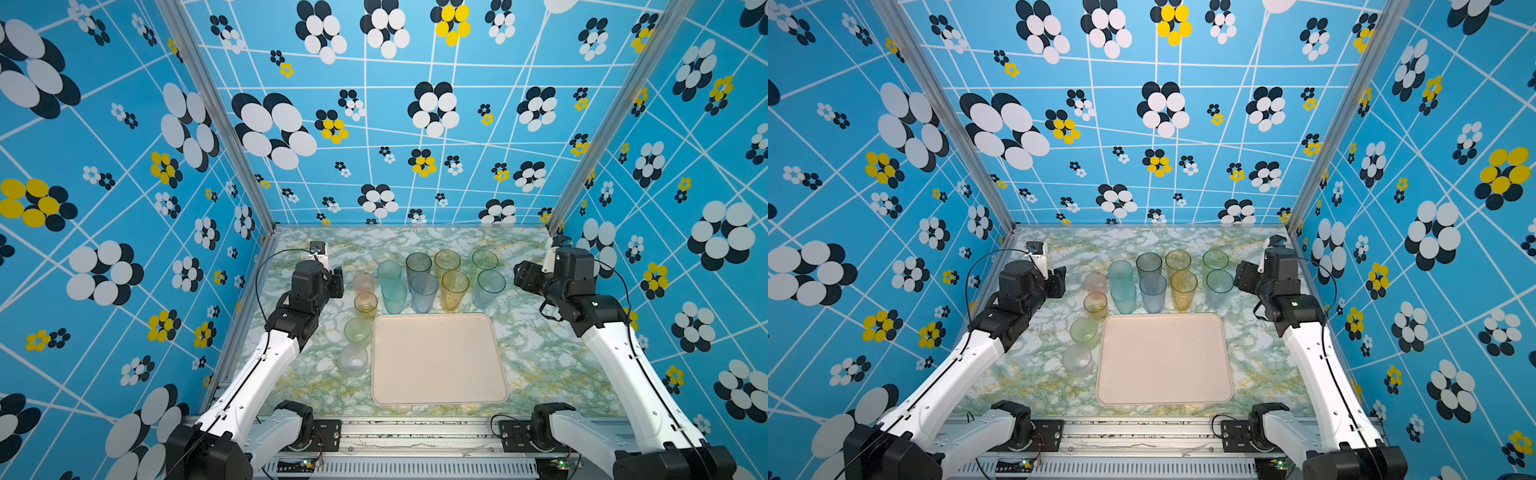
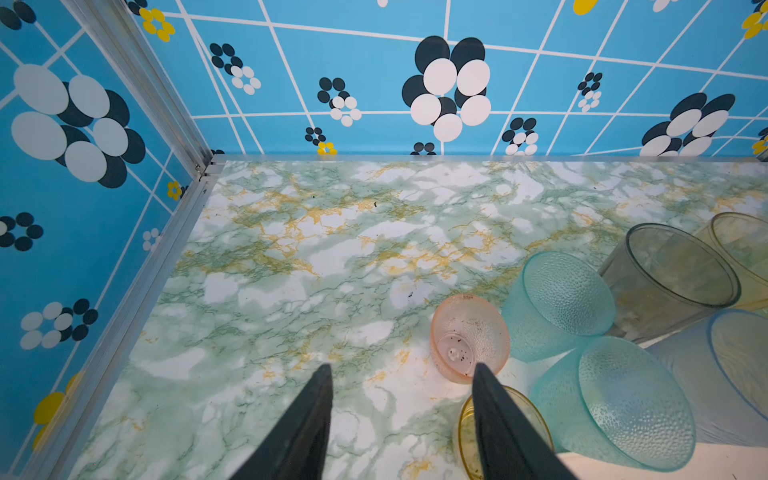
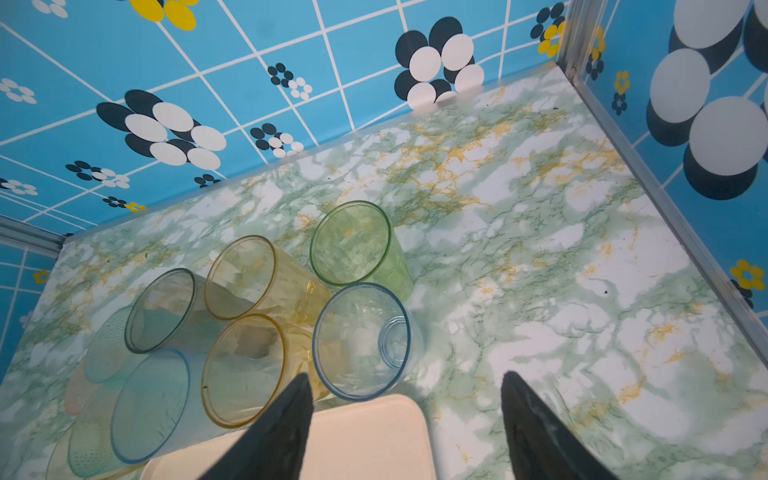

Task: Place the glasses into the tray
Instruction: 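Raise both arms and move the grippers forward above the cup cluster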

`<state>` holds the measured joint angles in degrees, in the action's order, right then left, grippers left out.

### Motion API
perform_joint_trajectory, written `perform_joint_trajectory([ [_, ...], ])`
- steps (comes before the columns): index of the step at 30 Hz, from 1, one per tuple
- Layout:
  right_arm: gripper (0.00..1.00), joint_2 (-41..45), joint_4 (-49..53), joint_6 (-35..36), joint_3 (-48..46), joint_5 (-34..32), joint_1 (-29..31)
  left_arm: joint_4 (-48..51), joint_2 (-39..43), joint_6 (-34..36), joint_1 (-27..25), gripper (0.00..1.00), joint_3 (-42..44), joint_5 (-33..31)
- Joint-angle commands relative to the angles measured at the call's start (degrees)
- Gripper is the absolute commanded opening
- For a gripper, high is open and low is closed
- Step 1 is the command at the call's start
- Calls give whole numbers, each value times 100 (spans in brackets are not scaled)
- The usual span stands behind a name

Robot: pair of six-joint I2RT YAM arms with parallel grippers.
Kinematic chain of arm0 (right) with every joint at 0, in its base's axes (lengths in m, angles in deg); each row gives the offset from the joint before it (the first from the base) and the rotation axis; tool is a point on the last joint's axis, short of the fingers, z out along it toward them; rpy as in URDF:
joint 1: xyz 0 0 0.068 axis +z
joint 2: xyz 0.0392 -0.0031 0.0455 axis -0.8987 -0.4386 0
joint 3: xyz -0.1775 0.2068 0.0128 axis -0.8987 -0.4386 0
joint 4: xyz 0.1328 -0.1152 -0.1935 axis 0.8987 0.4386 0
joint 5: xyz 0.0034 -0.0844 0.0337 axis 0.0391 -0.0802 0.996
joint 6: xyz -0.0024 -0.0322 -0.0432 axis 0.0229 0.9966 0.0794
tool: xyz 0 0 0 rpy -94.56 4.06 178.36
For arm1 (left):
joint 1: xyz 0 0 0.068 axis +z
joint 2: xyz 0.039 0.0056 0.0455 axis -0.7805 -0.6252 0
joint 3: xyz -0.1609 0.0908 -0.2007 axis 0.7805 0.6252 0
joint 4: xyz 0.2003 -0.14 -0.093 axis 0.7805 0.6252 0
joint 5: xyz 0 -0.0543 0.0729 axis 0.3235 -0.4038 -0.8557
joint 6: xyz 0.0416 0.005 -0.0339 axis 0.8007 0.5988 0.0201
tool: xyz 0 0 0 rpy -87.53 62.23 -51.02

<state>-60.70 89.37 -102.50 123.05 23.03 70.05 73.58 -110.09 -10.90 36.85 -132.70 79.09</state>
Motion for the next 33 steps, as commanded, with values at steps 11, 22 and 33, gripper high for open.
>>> perform_joint_trajectory([
  [11, 73, -1374, 878, 243, 1076, -328, 492, 834, -186, 206, -8, 53, -596, -134],
  [22, 72, -1491, 998, 389, 1340, -470, 492, 941, -592, 101, 61, 53, -817, 303],
  [33, 65, -1950, 1100, 397, 1545, -305, 659, 1045, -805, -20, 320, 52, -879, 771],
])
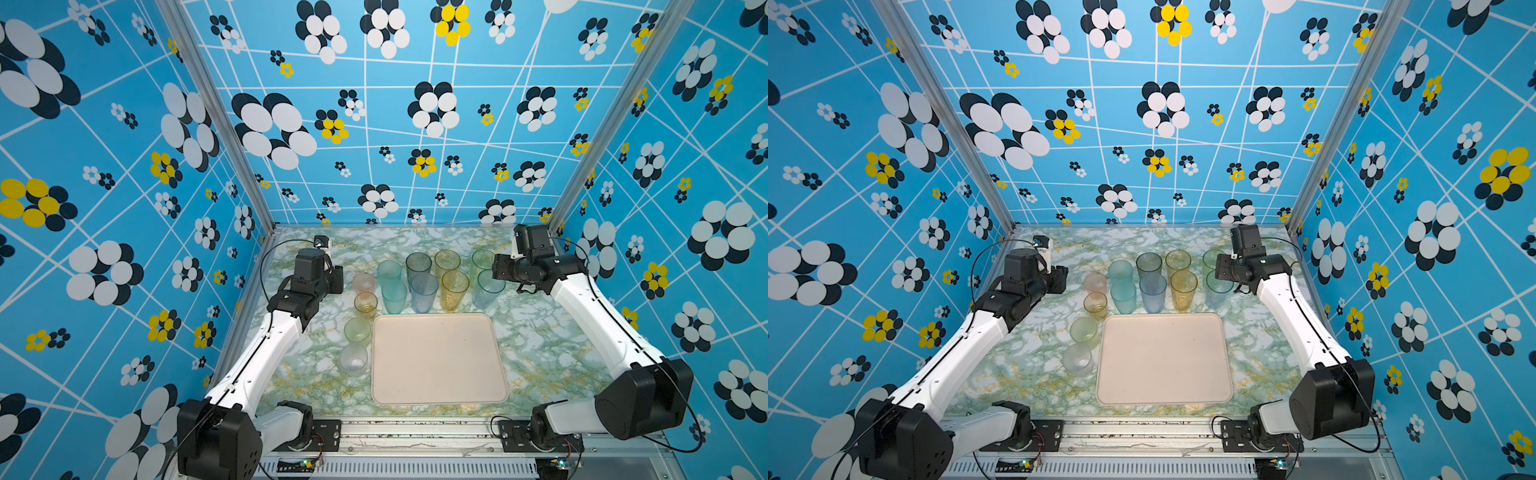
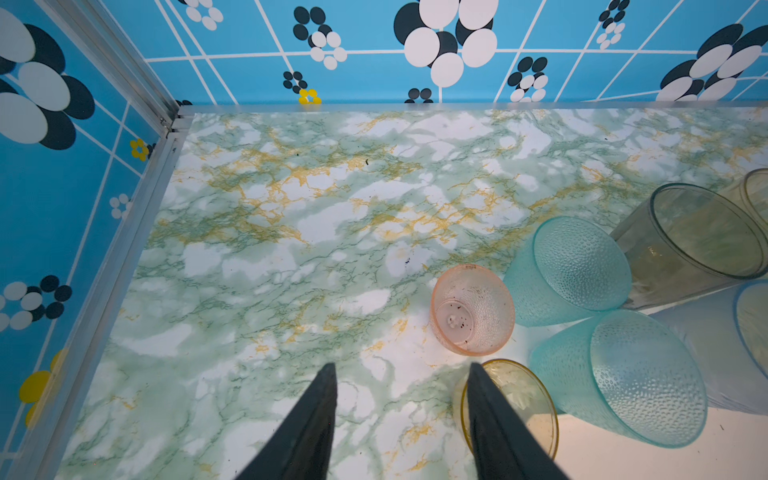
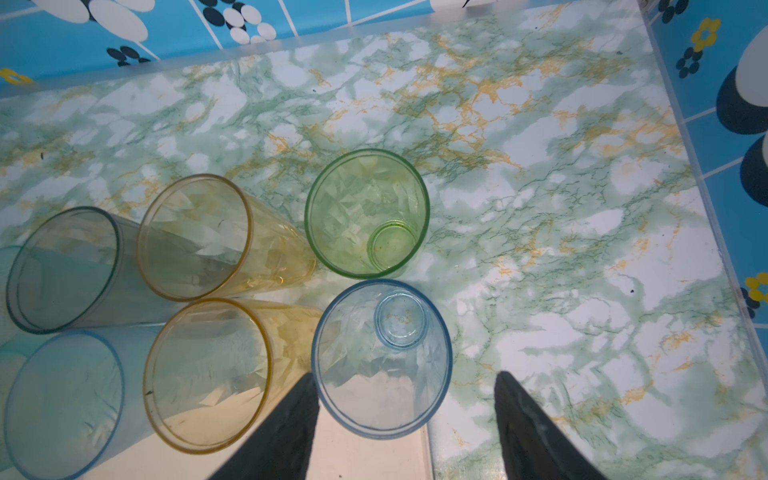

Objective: Place the glasses into the tray

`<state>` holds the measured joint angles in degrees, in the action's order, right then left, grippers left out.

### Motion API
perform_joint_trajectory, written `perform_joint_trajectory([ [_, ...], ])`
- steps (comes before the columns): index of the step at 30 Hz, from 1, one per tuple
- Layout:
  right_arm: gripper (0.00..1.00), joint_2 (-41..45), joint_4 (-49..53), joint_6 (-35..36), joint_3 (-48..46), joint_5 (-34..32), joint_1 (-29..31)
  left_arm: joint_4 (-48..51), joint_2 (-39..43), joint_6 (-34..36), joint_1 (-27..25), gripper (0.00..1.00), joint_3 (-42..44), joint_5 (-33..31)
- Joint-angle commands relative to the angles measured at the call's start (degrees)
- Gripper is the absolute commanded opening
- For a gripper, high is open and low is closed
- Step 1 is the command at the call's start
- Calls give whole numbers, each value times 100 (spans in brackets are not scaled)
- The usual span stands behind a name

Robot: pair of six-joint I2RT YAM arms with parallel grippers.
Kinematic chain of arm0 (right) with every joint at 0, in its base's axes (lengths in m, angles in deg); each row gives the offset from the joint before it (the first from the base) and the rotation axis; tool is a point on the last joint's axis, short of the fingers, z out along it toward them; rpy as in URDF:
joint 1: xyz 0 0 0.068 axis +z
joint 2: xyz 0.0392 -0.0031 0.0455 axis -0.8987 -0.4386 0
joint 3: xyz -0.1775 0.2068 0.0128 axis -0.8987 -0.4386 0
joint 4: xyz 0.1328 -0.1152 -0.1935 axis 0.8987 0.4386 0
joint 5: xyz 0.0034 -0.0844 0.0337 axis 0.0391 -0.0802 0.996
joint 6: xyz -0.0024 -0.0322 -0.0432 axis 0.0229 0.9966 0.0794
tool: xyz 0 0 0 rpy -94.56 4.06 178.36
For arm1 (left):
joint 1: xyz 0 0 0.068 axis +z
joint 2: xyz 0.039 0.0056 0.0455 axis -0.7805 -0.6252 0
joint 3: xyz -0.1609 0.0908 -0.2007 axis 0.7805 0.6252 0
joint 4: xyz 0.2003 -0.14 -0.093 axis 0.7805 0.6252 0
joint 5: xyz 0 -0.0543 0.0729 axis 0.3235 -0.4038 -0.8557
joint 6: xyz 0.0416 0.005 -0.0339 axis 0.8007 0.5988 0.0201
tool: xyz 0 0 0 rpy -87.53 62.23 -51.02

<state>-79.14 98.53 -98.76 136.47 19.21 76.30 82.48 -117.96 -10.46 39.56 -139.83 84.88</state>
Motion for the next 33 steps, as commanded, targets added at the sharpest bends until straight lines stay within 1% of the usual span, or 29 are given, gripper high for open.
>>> perform_joint_trajectory([
  [1, 64, -144, 225, 16, 221, 75, 32, 179, -18, -53, 64, 52, -172, 208],
  [3, 63, -190, 336, 17, 205, -10, 34, 238, -18, -41, 96, 52, -213, 255],
  [6, 59, -208, 444, 30, 138, -214, 34, 289, -24, -14, 128, 52, -245, 289],
  [9, 56, -303, 530, 46, 199, -236, 34, 279, -52, -12, 174, 52, -237, 379],
  [12, 50, -435, 609, 41, 307, -295, -7, 288, -102, -14, 190, 51, -262, 451],
  [14, 49, -463, 554, 24, 335, -243, -85, 297, -115, -5, 204, 51, -261, 481],
  [19, 42, -587, 566, 37, 475, 12, -195, 271, -103, 6, 245, 51, -219, 507],
  [21, 42, -533, 475, 26, 459, 285, -195, 271, -136, 4, 252, 50, -227, 562],
  [23, 42, -508, 496, 13, 505, 383, -195, 325, -221, -5, 252, 50, -283, 668],
  [25, 43, -516, 585, 31, 589, 289, -199, 417, -342, -6, 254, 48, -352, 743],
  [31, 43, -660, 749, 117, 635, -37, -203, 576, -604, -5, 252, 48, -463, 804],
  [33, 43, -739, 766, 112, 625, -41, -232, 575, -623, -5, 253, 48, -469, 809],
])
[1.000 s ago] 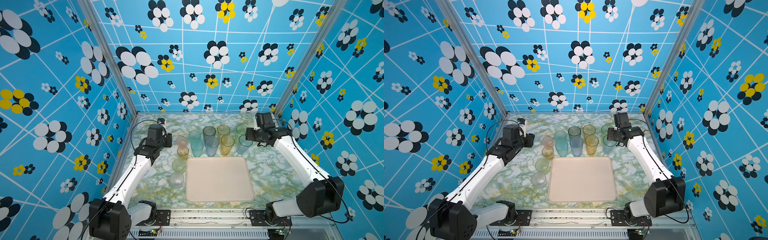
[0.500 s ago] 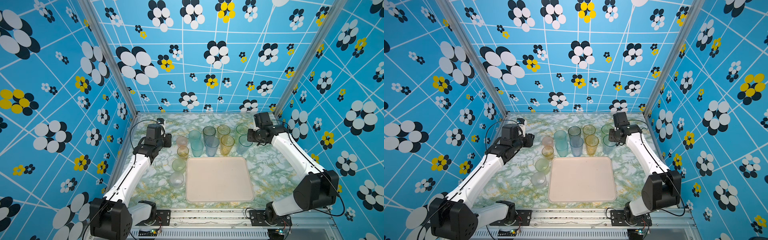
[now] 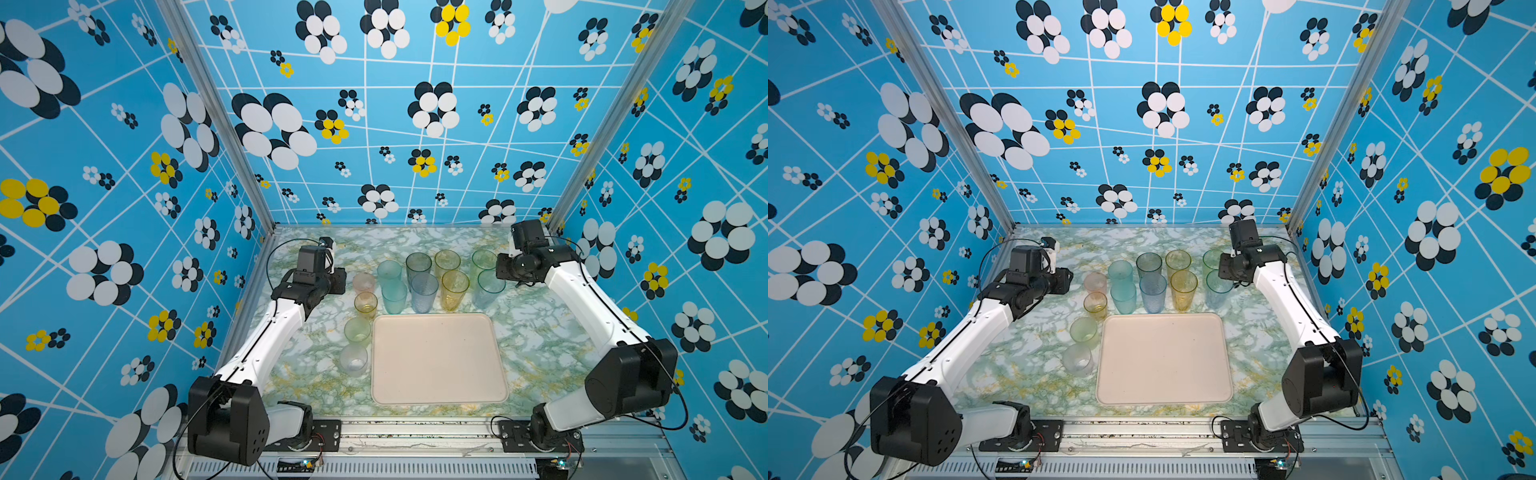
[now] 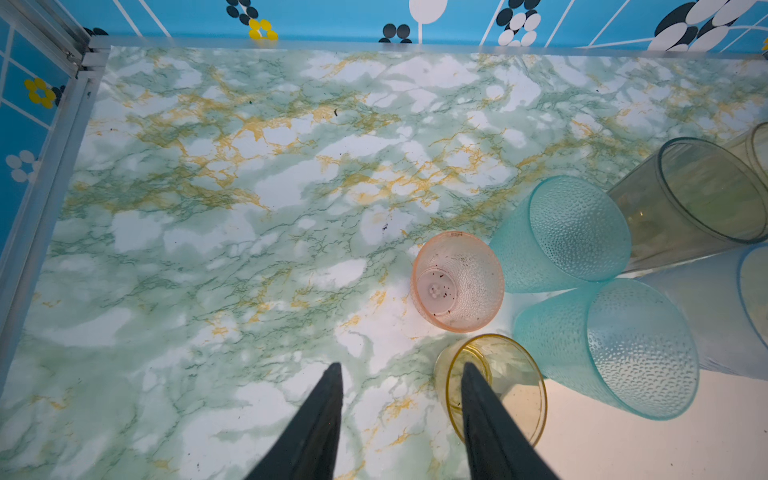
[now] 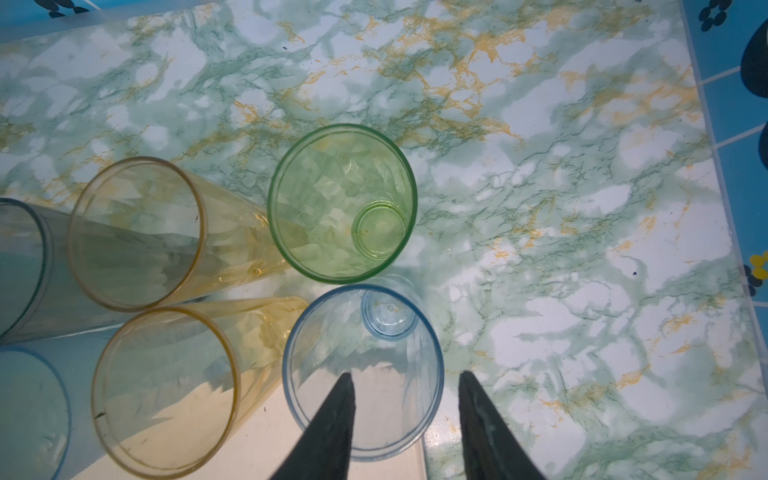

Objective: Place the glasses into the tray

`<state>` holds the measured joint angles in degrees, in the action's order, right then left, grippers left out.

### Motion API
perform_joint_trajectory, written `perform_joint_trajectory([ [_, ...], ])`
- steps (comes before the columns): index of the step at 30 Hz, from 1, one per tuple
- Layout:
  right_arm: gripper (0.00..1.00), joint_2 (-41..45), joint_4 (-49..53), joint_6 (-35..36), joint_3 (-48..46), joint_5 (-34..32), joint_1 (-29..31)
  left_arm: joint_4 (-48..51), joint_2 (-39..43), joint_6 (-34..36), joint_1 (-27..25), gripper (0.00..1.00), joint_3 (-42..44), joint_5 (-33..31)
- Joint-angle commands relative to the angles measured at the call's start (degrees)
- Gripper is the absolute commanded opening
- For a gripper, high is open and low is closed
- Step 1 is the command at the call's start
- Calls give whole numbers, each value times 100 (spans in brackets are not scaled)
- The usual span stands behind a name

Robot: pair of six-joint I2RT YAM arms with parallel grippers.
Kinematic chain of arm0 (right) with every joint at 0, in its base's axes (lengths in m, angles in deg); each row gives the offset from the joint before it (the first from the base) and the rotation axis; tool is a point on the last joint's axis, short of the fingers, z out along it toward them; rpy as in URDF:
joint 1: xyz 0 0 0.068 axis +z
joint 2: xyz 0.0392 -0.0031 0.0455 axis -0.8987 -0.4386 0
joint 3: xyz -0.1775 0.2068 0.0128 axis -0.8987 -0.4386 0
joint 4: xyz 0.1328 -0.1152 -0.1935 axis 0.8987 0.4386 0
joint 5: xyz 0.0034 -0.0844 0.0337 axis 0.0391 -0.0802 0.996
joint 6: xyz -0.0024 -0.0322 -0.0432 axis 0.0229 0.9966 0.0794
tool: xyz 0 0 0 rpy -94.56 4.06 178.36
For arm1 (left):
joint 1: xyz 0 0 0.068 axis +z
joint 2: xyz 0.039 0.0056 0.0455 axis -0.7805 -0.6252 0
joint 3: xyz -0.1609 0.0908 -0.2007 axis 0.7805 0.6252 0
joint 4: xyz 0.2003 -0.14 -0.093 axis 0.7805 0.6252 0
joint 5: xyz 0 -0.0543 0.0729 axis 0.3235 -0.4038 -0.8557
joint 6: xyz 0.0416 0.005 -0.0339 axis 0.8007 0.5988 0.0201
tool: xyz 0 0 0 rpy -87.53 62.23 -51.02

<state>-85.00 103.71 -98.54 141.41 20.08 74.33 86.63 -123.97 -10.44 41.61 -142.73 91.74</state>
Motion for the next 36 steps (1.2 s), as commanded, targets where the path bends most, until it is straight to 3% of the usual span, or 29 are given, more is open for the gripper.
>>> perform_joint_trajectory([
  [1, 43, -190, 249, 98, 132, -128, -33, 156, -27, -7, 56, 48, -188, 124],
  [7, 42, -434, 234, 134, 116, -200, -121, 182, -58, -7, 56, 48, -203, 148],
  [36, 15, -926, 56, 203, 175, 194, -297, 78, -366, 28, 82, 48, -227, 210],
])
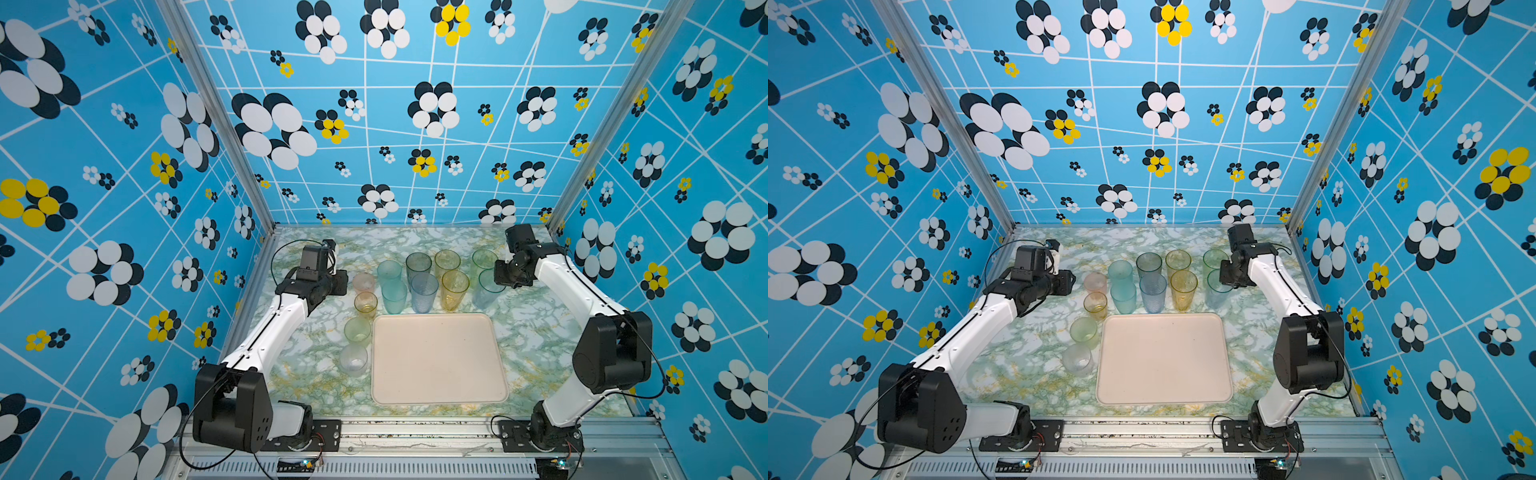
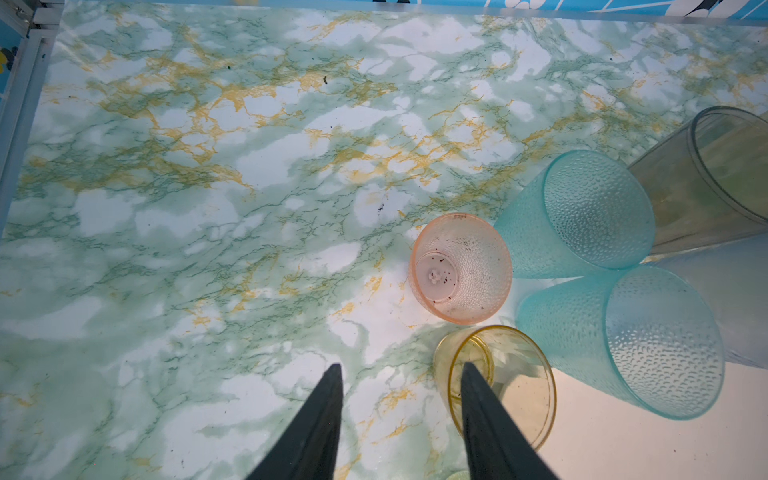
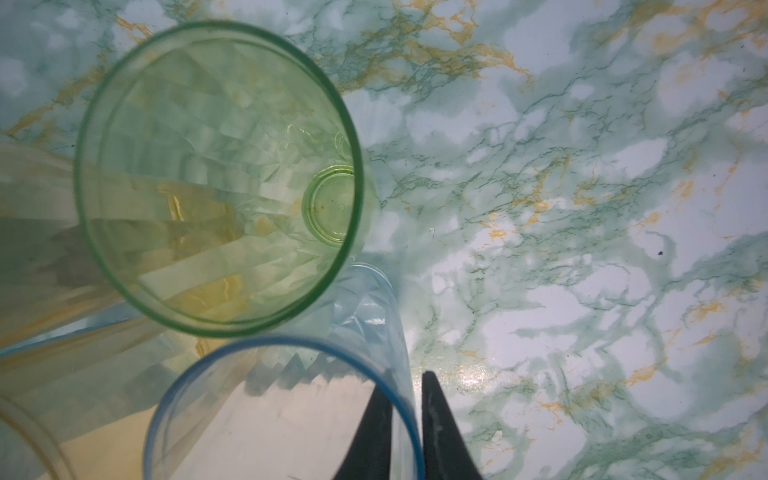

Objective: Place the glasses into the tray

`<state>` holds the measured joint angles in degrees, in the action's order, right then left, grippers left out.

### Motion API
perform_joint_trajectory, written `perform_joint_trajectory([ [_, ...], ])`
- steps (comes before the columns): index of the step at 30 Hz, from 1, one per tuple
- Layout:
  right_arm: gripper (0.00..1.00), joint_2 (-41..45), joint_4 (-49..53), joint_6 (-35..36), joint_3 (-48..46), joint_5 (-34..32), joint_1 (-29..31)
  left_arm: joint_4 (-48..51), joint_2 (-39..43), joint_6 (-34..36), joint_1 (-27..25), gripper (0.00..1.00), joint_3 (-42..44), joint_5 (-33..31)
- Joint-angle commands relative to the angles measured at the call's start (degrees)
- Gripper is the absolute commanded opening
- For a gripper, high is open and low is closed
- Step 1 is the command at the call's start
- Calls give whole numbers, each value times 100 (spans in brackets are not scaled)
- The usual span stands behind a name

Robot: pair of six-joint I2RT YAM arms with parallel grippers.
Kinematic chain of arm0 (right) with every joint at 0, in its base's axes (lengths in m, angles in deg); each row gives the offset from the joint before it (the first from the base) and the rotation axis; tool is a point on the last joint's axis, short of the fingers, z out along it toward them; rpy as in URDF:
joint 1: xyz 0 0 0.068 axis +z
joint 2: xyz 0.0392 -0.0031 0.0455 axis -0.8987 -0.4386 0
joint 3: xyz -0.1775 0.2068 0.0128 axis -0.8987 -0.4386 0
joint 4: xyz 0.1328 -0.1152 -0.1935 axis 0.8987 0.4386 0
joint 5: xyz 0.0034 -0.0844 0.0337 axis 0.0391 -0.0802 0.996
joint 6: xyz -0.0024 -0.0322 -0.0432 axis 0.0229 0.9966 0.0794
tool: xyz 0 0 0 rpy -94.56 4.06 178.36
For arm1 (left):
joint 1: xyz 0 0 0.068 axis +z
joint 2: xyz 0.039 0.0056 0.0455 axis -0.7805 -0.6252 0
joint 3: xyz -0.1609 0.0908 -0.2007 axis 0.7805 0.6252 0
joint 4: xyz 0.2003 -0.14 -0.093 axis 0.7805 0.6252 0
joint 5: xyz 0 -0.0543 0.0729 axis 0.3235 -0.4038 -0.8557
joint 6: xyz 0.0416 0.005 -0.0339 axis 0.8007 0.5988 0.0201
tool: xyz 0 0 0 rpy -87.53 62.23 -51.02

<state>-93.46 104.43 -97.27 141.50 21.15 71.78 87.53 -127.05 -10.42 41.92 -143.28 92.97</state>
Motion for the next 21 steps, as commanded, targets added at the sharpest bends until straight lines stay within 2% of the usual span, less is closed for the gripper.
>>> perform_joint_trajectory([
  [1, 15, -83, 5, 82, 176, 91, -41, -14, -64, 26, 51, 48, -180, 97],
  [10, 5, 67, 63, 209, 115, 92, -41, -5, -72, 11, 65, 47, -189, 146],
  [21, 0, 571, 167, 354, -76, 232, -41, 18, 20, -34, 62, 47, -146, 201],
])
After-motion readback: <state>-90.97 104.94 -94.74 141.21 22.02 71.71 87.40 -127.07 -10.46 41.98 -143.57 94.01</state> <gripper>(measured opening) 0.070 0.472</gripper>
